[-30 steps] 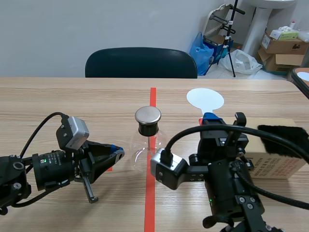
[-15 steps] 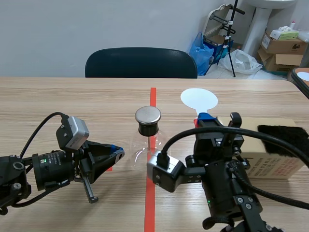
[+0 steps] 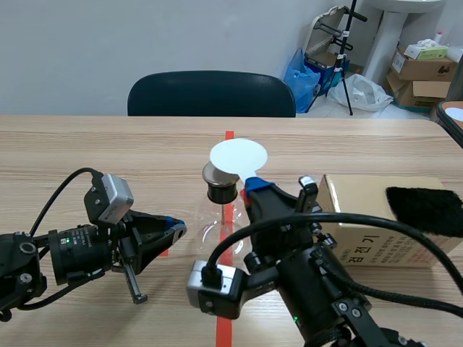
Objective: Do the electroscope experiment
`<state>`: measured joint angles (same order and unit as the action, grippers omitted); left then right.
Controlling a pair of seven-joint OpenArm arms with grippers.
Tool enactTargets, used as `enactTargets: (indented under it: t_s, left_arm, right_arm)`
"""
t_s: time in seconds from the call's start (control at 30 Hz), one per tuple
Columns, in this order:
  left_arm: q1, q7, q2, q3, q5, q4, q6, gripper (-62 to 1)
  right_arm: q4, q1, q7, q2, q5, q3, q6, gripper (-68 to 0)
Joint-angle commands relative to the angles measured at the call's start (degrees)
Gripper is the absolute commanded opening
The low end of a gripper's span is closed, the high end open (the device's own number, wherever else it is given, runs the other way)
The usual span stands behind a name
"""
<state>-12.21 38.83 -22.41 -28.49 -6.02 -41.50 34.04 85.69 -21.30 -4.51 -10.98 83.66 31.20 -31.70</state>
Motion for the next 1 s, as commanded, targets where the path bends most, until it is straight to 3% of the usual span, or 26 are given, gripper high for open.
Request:
enactTargets:
  t_s: [0.0,0.17,0.97]
  left_arm:
    - [-0.3,0.6,-0.5,0.1,0.4,-1.2,-0.3,-57.9]
    - [-0.3,0.6,-0.5,0.1,0.4,-1.2,-0.3,-57.9]
    - [-0.3,0.6,-0.5,0.1,0.4,-1.2,-0.3,-57.9]
  right_arm:
    - [0.5,0.7,-1.2,-0.3,0.0,-0.2,-0.8,-66.1]
    - [0.5,0.7,-4.4,-0.3,0.0,-0.2,-0.8,-66.1]
    - [0.5,0.7,-4.7,-0.3,0.0,-0.2,-0.8,-66.1]
